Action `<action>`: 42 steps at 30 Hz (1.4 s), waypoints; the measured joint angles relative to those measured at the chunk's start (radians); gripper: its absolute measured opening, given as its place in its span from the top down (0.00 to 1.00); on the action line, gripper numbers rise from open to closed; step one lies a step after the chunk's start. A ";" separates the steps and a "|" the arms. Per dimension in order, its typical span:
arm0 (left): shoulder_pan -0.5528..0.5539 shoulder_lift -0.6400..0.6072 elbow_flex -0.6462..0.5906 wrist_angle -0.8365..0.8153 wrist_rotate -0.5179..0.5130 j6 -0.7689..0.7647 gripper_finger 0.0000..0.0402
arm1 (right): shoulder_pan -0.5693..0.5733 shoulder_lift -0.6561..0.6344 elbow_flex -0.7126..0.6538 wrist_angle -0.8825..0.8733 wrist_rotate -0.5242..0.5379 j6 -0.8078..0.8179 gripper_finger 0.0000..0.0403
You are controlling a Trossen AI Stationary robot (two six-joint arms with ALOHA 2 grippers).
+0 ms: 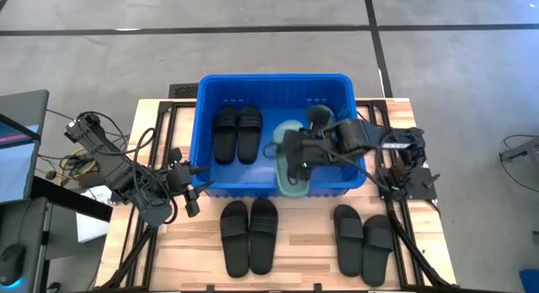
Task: Pick and place slides into bin
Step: Put the green slide into the blue bin
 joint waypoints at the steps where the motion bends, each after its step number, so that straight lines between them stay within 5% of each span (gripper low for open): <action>1: 0.000 0.000 0.000 0.000 0.000 0.000 0.57 | -0.021 0.000 -0.009 0.004 -0.002 -0.007 1.00; 16: 0.005 0.000 0.000 0.000 -0.177 -0.063 0.57 | -0.343 0.002 -0.290 0.197 -0.244 -0.307 1.00; 29: 0.136 0.000 0.000 0.000 -0.184 -0.134 0.57 | -0.613 0.002 -0.506 0.393 -0.553 -0.535 1.00; 42: 0.214 0.000 0.000 -0.008 -0.177 -0.066 0.57 | -0.680 0.002 -0.605 0.536 -0.684 -0.633 1.00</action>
